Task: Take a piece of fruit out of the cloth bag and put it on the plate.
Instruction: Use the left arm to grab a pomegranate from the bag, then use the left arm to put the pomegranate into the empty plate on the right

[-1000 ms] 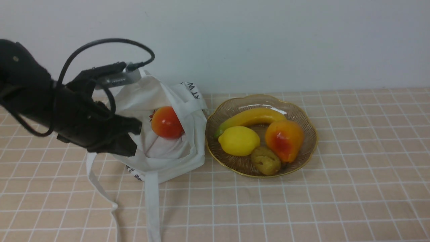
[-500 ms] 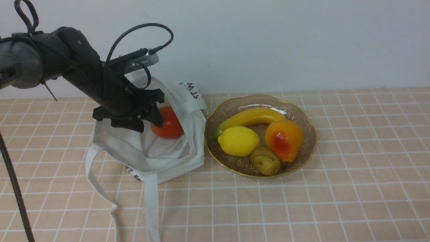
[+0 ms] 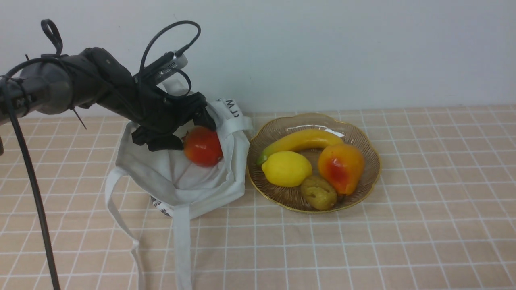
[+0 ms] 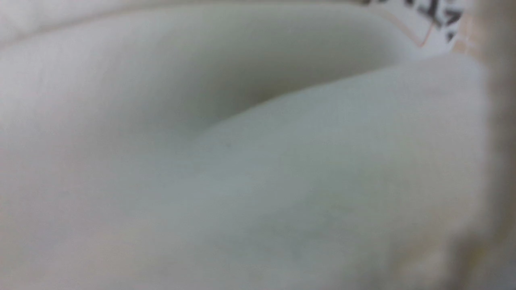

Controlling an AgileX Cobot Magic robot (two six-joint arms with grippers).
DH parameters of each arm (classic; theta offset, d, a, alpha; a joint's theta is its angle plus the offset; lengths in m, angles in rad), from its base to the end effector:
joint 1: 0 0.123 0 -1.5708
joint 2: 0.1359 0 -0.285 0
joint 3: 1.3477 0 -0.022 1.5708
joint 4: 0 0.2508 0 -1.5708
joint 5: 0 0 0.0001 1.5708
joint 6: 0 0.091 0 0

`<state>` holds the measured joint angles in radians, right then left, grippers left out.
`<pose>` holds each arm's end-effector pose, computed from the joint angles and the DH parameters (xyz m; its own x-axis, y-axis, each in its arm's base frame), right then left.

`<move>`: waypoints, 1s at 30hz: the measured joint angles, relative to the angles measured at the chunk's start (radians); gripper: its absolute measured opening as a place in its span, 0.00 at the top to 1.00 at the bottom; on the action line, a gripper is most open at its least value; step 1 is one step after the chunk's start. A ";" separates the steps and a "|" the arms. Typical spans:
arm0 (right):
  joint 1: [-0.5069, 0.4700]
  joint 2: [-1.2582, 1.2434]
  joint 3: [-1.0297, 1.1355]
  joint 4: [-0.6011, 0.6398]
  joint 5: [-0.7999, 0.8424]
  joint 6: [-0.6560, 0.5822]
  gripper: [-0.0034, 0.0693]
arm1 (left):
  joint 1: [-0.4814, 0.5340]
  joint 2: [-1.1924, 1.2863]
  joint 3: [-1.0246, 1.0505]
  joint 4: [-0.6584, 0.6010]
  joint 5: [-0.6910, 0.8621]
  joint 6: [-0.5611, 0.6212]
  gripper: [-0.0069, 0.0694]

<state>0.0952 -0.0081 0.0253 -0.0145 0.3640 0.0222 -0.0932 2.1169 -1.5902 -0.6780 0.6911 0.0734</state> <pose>0.0528 0.0046 0.1723 -0.2892 -0.0189 -0.9571 -0.0876 0.9961 0.0068 0.4547 -0.0791 0.1867 -0.8853 -0.3440 -0.3128 -0.1287 0.8277 -0.5462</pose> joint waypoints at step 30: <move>0.000 0.000 0.000 0.000 0.000 0.000 0.97 | 0.055 -0.040 -0.008 0.007 0.188 0.060 0.14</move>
<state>0.0952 -0.0081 0.0253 -0.0145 0.3640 0.0222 -0.0379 2.0767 -1.5981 -0.6709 0.8787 0.1338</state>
